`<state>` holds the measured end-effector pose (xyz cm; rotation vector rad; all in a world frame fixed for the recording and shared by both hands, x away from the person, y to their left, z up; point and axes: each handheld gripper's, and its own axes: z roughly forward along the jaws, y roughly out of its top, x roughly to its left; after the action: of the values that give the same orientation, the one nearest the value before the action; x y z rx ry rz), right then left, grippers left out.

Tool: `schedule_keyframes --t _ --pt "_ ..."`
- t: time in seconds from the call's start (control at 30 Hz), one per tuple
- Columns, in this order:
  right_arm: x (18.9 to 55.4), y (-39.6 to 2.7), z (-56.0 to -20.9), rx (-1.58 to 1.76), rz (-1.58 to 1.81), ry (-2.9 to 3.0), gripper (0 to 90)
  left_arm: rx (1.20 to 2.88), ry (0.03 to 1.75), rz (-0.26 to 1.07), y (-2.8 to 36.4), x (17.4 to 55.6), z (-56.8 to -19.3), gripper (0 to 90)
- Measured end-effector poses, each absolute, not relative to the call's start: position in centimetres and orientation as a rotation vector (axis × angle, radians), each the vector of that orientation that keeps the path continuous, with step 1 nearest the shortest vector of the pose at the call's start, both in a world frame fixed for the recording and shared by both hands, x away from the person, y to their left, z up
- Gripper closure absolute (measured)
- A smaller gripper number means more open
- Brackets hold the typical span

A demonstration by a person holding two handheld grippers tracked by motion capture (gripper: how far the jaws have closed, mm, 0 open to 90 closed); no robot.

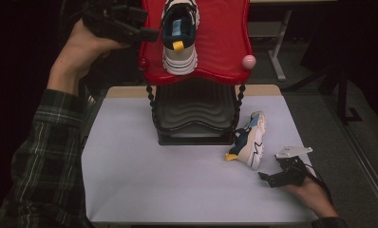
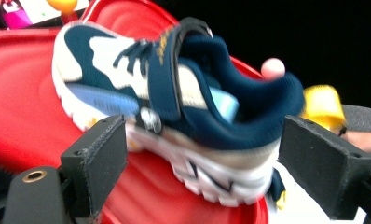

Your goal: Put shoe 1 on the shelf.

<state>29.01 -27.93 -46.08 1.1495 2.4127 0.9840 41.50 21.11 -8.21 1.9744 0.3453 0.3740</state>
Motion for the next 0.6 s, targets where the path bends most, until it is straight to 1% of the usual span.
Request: schedule_keyframes --t 0.33,0.5,0.53,0.6 --pt "29.0 -27.9 -46.1 1.149 0.983 2.414 2.1 1.972 0.403 0.371 24.0 38.6 -11.7 14.6" --pt "29.0 -27.9 -46.0 1.148 0.978 2.419 2.1 1.963 0.452 0.366 25.8 36.8 -14.4 14.7" --pt "29.0 -27.9 -46.0 1.148 0.978 2.419 2.1 1.963 0.452 0.366 25.8 36.8 -14.4 14.7" --pt "29.1 -28.0 -45.6 1.168 0.965 2.453 2.3 1.969 0.480 0.376 26.5 35.9 -16.2 14.9"
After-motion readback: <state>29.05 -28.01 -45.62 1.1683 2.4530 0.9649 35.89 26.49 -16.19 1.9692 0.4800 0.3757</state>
